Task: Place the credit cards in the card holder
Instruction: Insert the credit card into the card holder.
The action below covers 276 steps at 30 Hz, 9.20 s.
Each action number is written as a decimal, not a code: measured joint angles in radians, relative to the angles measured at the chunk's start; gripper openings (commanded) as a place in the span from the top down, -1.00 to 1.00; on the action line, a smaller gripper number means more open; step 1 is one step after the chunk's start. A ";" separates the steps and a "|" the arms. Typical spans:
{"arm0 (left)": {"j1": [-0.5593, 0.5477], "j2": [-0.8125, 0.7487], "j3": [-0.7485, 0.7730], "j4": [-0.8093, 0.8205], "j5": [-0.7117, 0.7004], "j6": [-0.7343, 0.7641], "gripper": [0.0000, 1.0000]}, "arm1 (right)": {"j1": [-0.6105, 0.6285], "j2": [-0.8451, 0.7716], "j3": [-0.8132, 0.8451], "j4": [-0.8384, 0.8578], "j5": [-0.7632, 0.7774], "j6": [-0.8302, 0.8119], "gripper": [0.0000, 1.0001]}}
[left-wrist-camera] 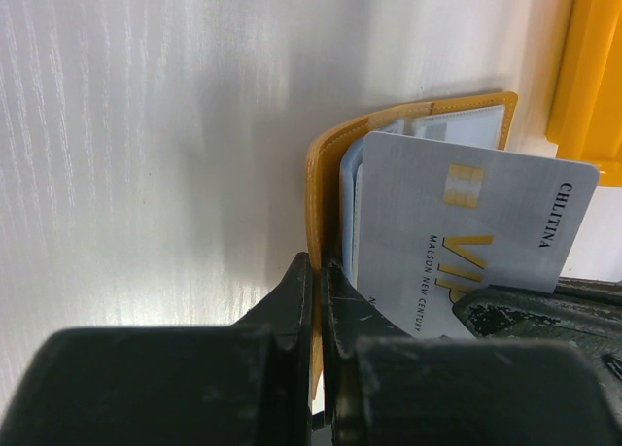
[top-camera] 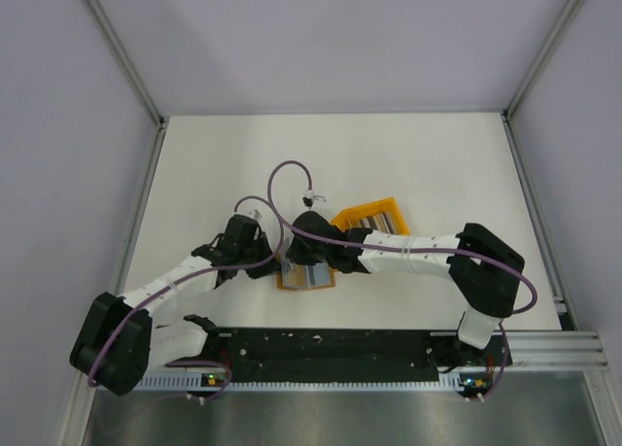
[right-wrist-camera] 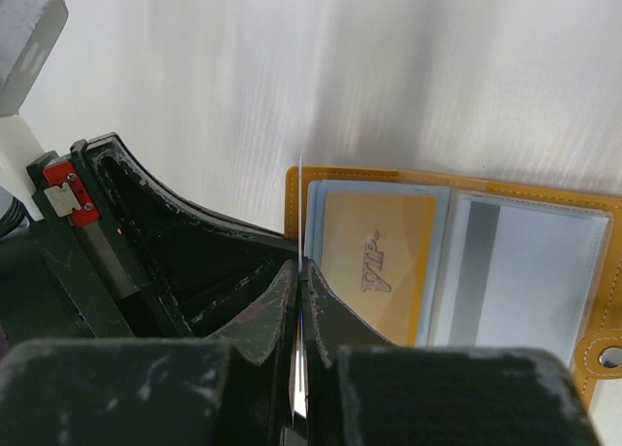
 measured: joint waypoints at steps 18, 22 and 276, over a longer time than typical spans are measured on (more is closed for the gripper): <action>0.000 0.000 0.003 0.000 0.000 0.000 1.00 | -0.007 0.012 0.000 -0.003 -0.005 0.005 1.00; 0.000 0.000 0.003 -0.001 -0.002 0.000 1.00 | -0.007 0.021 0.000 -0.005 -0.011 0.011 1.00; 0.001 0.047 -0.117 0.232 -0.030 -0.108 1.00 | -0.185 0.036 -0.350 0.419 -0.373 -0.025 1.00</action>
